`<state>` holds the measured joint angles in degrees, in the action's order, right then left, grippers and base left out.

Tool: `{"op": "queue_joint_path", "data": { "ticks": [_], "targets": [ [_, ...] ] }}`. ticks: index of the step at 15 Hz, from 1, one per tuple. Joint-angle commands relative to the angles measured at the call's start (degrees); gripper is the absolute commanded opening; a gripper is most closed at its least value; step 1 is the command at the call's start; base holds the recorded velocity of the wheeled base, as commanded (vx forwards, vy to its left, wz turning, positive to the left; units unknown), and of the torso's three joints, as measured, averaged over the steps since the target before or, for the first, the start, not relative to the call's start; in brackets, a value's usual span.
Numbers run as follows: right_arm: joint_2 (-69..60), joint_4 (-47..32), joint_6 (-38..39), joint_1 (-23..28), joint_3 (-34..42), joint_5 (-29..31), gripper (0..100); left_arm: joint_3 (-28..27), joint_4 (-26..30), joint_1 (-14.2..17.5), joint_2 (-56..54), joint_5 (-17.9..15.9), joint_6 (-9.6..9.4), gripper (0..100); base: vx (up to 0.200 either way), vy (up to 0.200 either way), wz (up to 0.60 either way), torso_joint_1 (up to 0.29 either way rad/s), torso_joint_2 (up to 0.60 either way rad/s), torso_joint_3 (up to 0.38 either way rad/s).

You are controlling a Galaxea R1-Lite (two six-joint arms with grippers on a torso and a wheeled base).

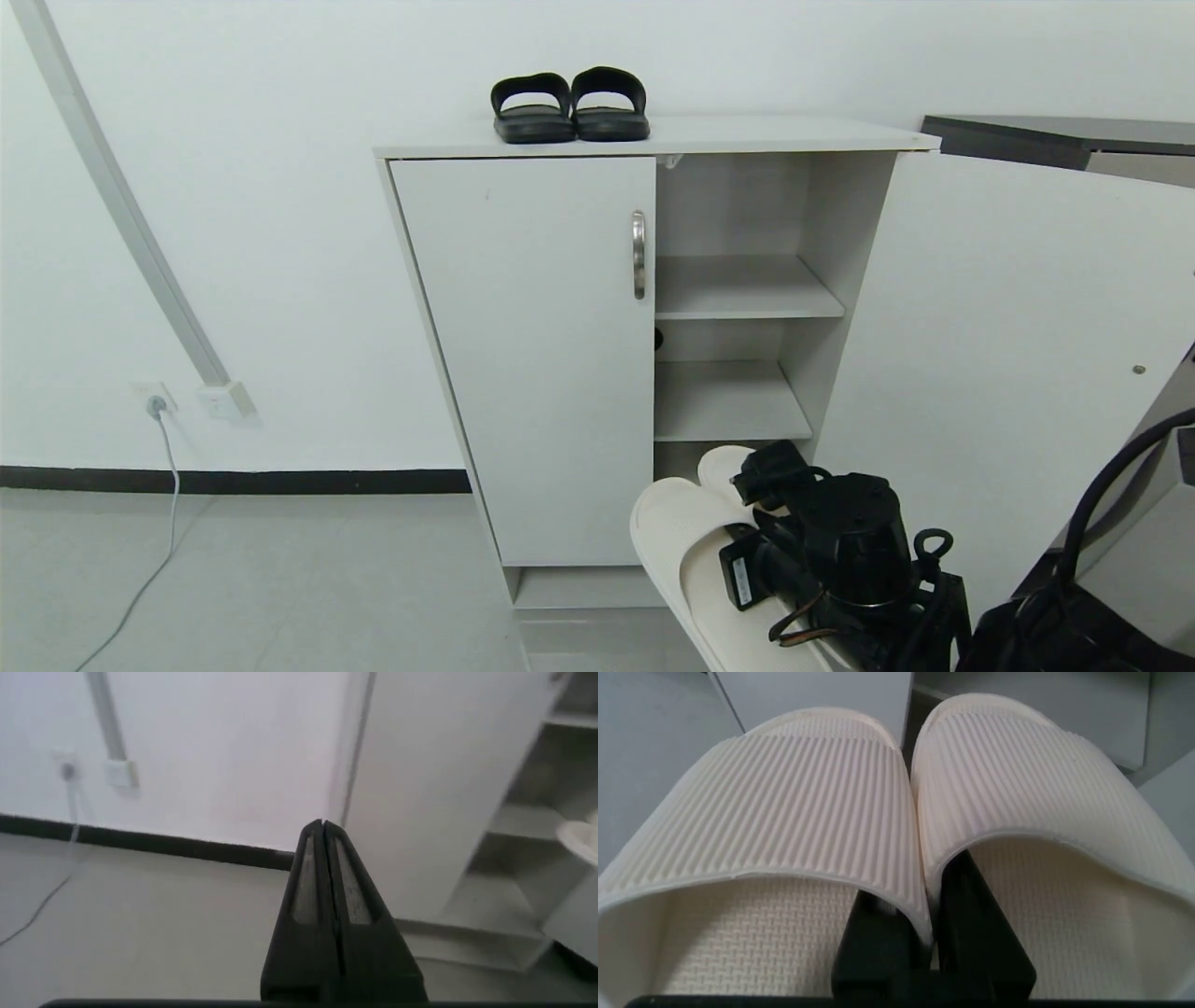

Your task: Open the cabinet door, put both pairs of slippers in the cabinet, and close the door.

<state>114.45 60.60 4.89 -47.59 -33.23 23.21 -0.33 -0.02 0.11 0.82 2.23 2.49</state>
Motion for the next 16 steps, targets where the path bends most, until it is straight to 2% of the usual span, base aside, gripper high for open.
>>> {"op": "queue_joint_path", "data": {
  "ticks": [1, 5, 7, 9, 11, 16],
  "targets": [
    [0.08, 0.05, 0.03, -0.75, 0.36, -0.01, 0, 0.15, 0.2, -0.02, -0.73, -1.79, -0.2, 0, 0.0, 0.0, 0.0, 0.0, 0.0, 0.0],
    [1.13, 1.54, -0.05, -1.45, -0.43, 2.45, 0, 0.24, 0.11, -0.02, -0.73, -1.79, 0.24, 0, 0.0, 0.0, 0.0, 0.0, 0.0, 0.0],
    [3.94, 2.51, 0.12, -1.19, -6.32, 7.9, 0, 0.24, 0.11, -0.02, -0.82, -1.88, 0.06, 0, 0.0, 0.0, 0.0, 0.0, 0.0, 0.0],
    [8.25, 1.54, 0.3, 0.22, -14.41, 16.78, 0, 0.24, 0.11, -0.02, -0.82, -1.88, 0.06, 0, 0.0, 0.0, 0.0, 0.0, 0.0, 0.0],
    [10.89, 1.01, 0.82, 2.06, -18.27, 20.56, 0, 0.24, 0.11, -0.02, -0.73, -1.88, 0.06, 0, 0.0, 0.0, 0.0, 0.0, 0.0, 0.0],
    [12.03, 1.19, 1.44, 3.56, -18.8, 21.17, 0, 0.24, 0.11, -0.02, -0.82, -1.88, 0.06, 0, 0.0, 0.0, 0.0, 0.0, 0.0, 0.0]
  ]
}}
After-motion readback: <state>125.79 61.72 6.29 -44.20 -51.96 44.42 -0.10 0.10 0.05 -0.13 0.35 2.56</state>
